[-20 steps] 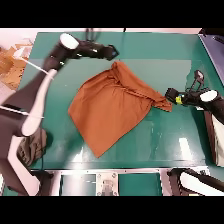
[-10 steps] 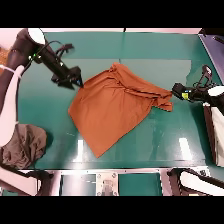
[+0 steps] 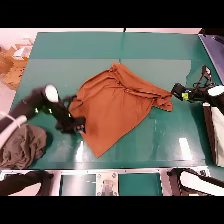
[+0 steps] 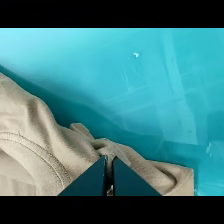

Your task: Fold the shirts.

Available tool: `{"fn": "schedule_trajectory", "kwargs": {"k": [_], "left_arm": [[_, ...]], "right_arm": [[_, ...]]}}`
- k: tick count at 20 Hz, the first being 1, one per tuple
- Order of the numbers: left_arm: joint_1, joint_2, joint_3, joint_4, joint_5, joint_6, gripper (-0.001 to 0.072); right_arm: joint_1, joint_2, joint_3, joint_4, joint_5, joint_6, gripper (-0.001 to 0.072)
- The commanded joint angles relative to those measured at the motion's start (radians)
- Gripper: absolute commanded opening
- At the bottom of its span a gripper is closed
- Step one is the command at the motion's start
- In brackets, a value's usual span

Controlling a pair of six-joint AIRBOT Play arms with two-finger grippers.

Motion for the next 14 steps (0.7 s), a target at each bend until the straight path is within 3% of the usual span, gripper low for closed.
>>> {"fn": "schedule_trajectory", "kwargs": {"k": [1, 7, 8, 10, 12, 14], "left_arm": [[-0.056, 0.058, -0.261, -0.196, 0.218, -0.012, 0.0508], [-0.190, 0.058, -0.355, -0.370, 0.535, -0.004, 0.0507], [-0.190, 0.058, -0.355, -0.395, 0.566, -0.003, 0.0462], [-0.184, 0.058, -0.351, -0.426, 0.577, 0.074, 0.0027], [-0.127, 0.058, -0.317, -0.381, 0.501, 0.131, 0.0027], [-0.003, 0.058, -0.257, -0.239, 0.376, 0.136, 0.0027]], "right_arm": [[0.000, 0.000, 0.001, 0.002, 0.003, 0.000, 0.0022], [0.000, 0.000, 0.000, 0.003, 0.021, 0.000, 0.0022], [0.000, 0.000, 0.000, 0.003, 0.026, 0.000, 0.0022], [0.000, 0.000, 0.000, 0.000, 0.029, -0.001, 0.0022], [-0.011, 0.001, 0.001, 0.001, 0.045, 0.000, 0.0022], [-0.035, 0.002, 0.001, 0.001, 0.089, 0.000, 0.0022]]}}
